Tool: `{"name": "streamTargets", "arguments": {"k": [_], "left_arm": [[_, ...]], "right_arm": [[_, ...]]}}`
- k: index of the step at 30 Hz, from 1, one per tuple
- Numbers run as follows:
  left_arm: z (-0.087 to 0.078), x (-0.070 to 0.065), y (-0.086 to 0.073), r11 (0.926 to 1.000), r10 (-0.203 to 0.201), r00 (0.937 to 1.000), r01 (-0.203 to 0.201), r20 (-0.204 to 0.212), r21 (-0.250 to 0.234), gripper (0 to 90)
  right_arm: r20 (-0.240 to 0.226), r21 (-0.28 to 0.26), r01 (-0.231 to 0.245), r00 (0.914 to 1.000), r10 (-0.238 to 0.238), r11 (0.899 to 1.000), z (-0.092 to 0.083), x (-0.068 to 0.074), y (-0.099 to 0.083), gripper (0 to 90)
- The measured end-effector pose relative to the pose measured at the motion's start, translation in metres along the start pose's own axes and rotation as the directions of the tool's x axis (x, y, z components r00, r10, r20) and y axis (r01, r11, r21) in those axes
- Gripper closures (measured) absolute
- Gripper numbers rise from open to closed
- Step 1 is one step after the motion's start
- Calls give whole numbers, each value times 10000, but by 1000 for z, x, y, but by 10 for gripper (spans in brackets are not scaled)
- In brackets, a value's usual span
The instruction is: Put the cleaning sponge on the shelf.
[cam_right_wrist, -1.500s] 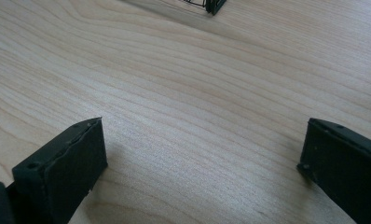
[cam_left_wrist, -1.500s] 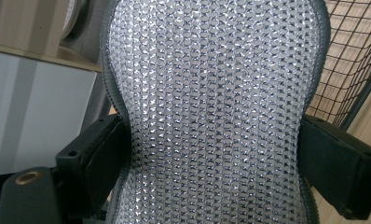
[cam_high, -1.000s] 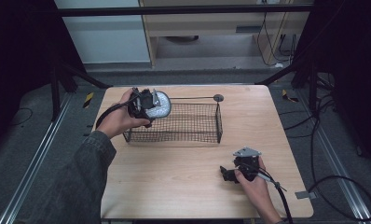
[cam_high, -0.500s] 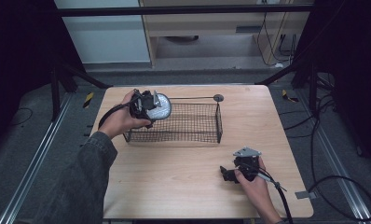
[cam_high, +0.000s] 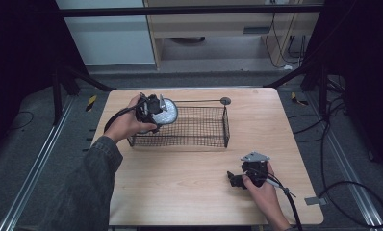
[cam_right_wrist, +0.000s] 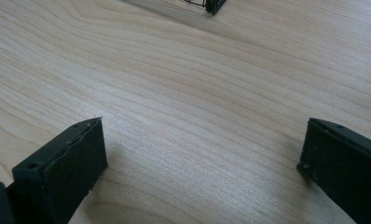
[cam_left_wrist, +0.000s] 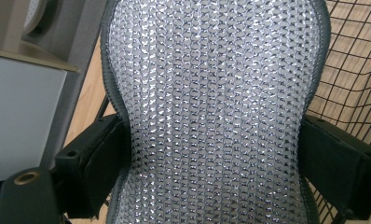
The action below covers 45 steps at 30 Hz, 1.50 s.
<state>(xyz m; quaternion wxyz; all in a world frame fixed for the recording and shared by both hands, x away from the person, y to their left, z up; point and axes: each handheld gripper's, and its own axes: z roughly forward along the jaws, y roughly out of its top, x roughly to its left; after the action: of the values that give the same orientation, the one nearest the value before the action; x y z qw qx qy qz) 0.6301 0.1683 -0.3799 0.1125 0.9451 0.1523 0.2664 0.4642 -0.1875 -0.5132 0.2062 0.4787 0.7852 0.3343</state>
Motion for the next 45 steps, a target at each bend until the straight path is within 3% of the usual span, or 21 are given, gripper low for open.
{"name": "streamTargets", "arguments": {"k": [12, 18, 21, 26, 37, 45], "left_arm": [[6, -1, 0, 9998, 103, 9998, -105, 168, 154, 104], [9, 0, -1, 9996, -244, 9989, 237, 392, 172, 75], [10, 1, -2, 9982, -574, 9952, 560, 787, 201, 49], [9, 1, -3, 9970, -775, 9912, 765, 1069, 132, 31], [1, 3, -2, 9942, -1016, 9891, 1048, 1066, -239, 50], [-14, 3, 2, 9881, -1254, 9873, 1331, 970, -769, 65]], "right_arm": [[-1, -2, 1, 10000, -1, 10000, 0, 0, 0, 5], [-3, 1, -1, 10000, 1, 10000, 0, 0, 0, 5], [-3, 2, -2, 10000, 2, 10000, 0, 0, 0, 5], [1, 6, -10, 10000, 10, 10000, 0, 0, 0, 5], [-3, 7, -14, 10000, 14, 10000, 0, 0, 0, 5], [-2, 12, 0, 10000, 0, 10000, 0, 0, 0, 5]]}}
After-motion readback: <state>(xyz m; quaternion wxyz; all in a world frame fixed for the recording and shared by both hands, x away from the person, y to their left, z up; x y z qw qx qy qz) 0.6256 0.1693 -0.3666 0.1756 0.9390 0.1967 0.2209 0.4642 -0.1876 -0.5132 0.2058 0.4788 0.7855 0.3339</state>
